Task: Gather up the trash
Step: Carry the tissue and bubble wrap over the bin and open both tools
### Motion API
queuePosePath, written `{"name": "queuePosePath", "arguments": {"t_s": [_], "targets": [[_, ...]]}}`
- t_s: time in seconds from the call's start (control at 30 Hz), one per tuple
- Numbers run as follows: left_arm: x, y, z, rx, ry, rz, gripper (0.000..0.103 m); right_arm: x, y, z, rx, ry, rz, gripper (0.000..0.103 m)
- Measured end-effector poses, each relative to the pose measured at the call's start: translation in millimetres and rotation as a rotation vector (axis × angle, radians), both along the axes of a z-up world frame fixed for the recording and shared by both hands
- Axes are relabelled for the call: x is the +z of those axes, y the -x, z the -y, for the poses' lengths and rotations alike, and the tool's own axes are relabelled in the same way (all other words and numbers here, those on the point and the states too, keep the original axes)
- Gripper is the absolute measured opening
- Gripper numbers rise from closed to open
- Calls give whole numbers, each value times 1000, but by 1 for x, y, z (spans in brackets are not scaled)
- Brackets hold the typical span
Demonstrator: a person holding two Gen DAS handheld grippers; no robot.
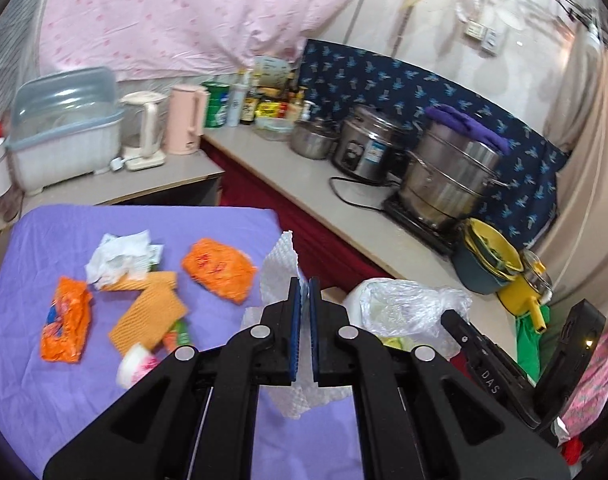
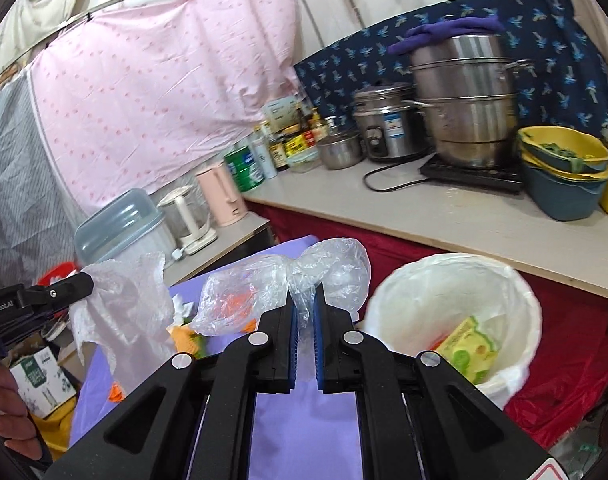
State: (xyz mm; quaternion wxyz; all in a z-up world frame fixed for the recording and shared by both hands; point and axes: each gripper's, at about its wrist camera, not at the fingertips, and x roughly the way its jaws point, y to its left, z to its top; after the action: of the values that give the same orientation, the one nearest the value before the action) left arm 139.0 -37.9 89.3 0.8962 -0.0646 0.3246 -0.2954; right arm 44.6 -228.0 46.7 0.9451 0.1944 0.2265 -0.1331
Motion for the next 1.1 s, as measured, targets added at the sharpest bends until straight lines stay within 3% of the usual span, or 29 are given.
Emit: {"name": "queuePosePath", "arguments": {"t_s": [0.47, 0.8, 1.1], "targets": [[-5, 34, 131, -219, -48, 6, 4, -21, 69, 101, -218, -33, -15, 7], [-30, 26, 204, -311, -74, -43, 4, -55, 74, 138, -274, -64, -68, 7], [-67, -3, 243, -327, -105, -109, 5, -80, 68, 159, -303, -96, -105, 7]]}}
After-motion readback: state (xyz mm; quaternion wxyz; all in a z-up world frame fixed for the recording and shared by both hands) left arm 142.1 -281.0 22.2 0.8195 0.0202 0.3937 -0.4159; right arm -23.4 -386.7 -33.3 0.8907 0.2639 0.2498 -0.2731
